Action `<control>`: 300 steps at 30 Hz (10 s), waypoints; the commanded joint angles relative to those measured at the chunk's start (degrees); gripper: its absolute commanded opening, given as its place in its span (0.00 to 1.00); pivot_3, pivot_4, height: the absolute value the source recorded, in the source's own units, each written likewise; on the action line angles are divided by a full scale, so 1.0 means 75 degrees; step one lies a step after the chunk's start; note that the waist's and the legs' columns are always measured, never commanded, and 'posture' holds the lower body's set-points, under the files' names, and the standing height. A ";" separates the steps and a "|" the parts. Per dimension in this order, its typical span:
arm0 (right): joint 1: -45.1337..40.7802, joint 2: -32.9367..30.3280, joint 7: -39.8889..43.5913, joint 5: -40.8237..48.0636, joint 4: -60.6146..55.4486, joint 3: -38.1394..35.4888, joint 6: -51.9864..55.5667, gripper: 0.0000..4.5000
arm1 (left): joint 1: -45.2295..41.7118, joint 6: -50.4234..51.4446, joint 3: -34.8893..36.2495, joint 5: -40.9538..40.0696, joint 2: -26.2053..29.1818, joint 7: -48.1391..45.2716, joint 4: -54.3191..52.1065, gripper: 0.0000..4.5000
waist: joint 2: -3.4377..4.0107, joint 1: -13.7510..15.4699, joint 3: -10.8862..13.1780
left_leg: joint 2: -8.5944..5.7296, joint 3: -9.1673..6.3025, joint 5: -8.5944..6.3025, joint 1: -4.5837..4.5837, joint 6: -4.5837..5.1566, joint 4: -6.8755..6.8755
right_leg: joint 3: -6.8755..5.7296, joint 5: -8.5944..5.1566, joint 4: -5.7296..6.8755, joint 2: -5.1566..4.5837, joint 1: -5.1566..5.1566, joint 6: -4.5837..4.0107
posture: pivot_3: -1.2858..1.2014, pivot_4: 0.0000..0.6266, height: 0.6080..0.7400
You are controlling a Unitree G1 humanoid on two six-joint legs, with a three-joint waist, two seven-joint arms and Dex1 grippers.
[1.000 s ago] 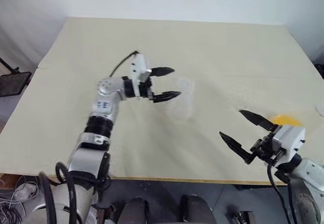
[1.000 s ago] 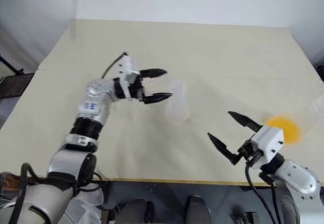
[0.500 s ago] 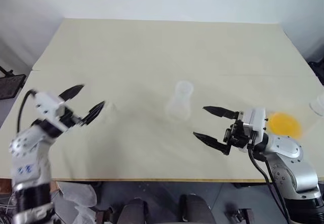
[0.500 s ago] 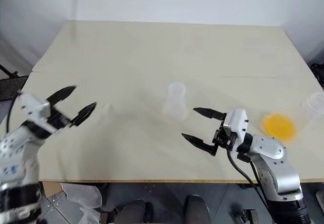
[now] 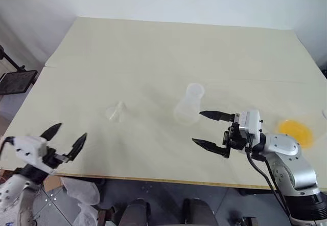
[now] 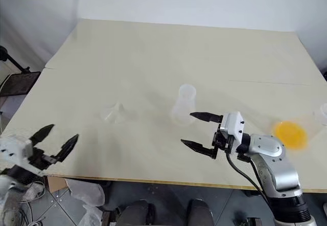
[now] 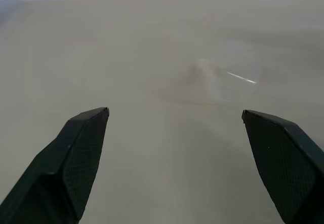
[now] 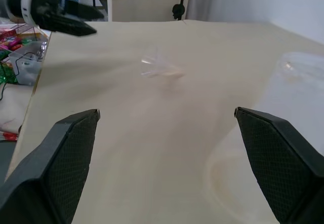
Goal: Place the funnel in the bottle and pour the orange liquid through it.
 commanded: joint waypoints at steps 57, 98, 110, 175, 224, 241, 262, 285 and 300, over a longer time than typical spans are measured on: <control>0.2677 -0.0006 -0.1852 0.0026 -0.1387 -0.2881 -0.0671 1.00 | -0.8593 -0.1660 -0.3730 0.0964 0.2101 -0.4478 0.4243 0.01 | 0.0003 0.0086 0.0006 | -0.0014 0.0053 -0.0014 0.0011 0.0000 -0.0004 | -0.0033 0.0004 -0.0016 0.0003 0.0015 0.0007 | 0.52 0.24 1.00; 0.3476 0.1894 -0.3633 -0.0290 -0.2445 -0.2022 -0.1379 1.00 | -1.3203 -0.5658 -0.5938 0.3532 -0.0858 -0.6788 0.9908 0.43 | 0.0017 0.0000 0.0016 | 0.0003 0.0090 -0.0015 -0.0039 0.0005 0.0005 | -0.0058 0.0003 -0.0006 0.0006 -0.0045 0.0009 | 0.52 0.24 1.00; 0.4023 0.2018 -0.3898 -0.0132 -0.2343 -0.2728 -0.1600 1.00 | -1.1743 -0.1949 -0.4068 0.0934 -0.0552 -0.7512 0.8574 0.99 | 0.0018 -0.0060 0.0015 | 0.0008 0.0086 -0.0015 -0.0035 0.0005 0.0006 | -0.0056 0.0003 0.0013 0.0004 -0.0052 0.0009 | 0.52 0.24 1.00; 0.0022 -0.0327 -0.5565 0.0844 0.2135 -0.5135 0.1645 0.58 | -0.6971 0.0791 -0.3293 -0.0711 0.0396 -0.4885 0.3482 1.00 | 0.0066 -0.0139 -0.0009 | 0.0006 0.0103 -0.0017 -0.0019 0.0010 0.0012 | 0.0011 0.0004 0.0021 0.0005 -0.0055 0.0008 | 0.52 0.24 1.00; -0.4759 -0.0504 -0.6027 -0.6984 0.1522 0.2135 0.0464 0.55 | -0.5362 -0.0058 -0.3296 -0.0612 -0.0227 -0.2918 0.2313 1.00 | 0.0085 -0.0352 0.0002 | 0.0004 0.0063 -0.0014 -0.0047 0.0006 0.0009 | 0.0015 0.0004 0.0042 0.0001 -0.0097 0.0008 | 0.52 0.24 1.00; -0.4585 -0.0544 -0.5894 -0.8375 0.1530 0.2310 -0.0812 0.55 | -0.5402 -0.0123 -0.3459 -0.0624 -0.0313 -0.2907 0.2404 1.00 | 0.0085 -0.0359 0.0002 | 0.0006 0.0063 -0.0014 -0.0047 0.0006 0.0008 | 0.0015 0.0004 0.0041 0.0002 -0.0097 0.0008 | 0.52 0.24 1.00; -0.4583 -0.0648 -0.6072 -0.9393 0.1804 0.2260 -0.1945 0.55 | -0.5383 -0.0109 -0.3536 -0.0644 -0.0327 -0.2858 0.2341 1.00 | 0.0085 -0.0360 0.0002 | 0.0007 0.0062 -0.0014 -0.0047 0.0006 0.0008 | 0.0016 0.0004 0.0039 0.0002 -0.0097 0.0008 | 0.52 0.24 1.00; -0.4699 -0.0882 -0.6549 -1.0065 0.2185 0.2177 -0.2749 0.55 | -0.5443 -0.0116 -0.3487 -0.0693 -0.0472 -0.2750 0.2294 1.00 | 0.0085 -0.0362 0.0002 | 0.0008 0.0062 -0.0014 -0.0047 0.0006 0.0007 | 0.0016 0.0004 0.0036 0.0002 -0.0097 0.0008 | 0.52 0.24 1.00; -0.4877 -0.0847 -0.6942 -1.0443 0.2229 0.2205 -0.3058 0.55 | -0.5434 -0.0157 -0.3496 -0.0670 -0.0501 -0.2666 0.2295 1.00 | 0.0085 -0.0358 0.0002 | 0.0009 0.0062 -0.0014 -0.0047 0.0006 0.0007 | 0.0017 0.0004 0.0034 0.0002 -0.0097 0.0008 | 0.52 0.24 1.00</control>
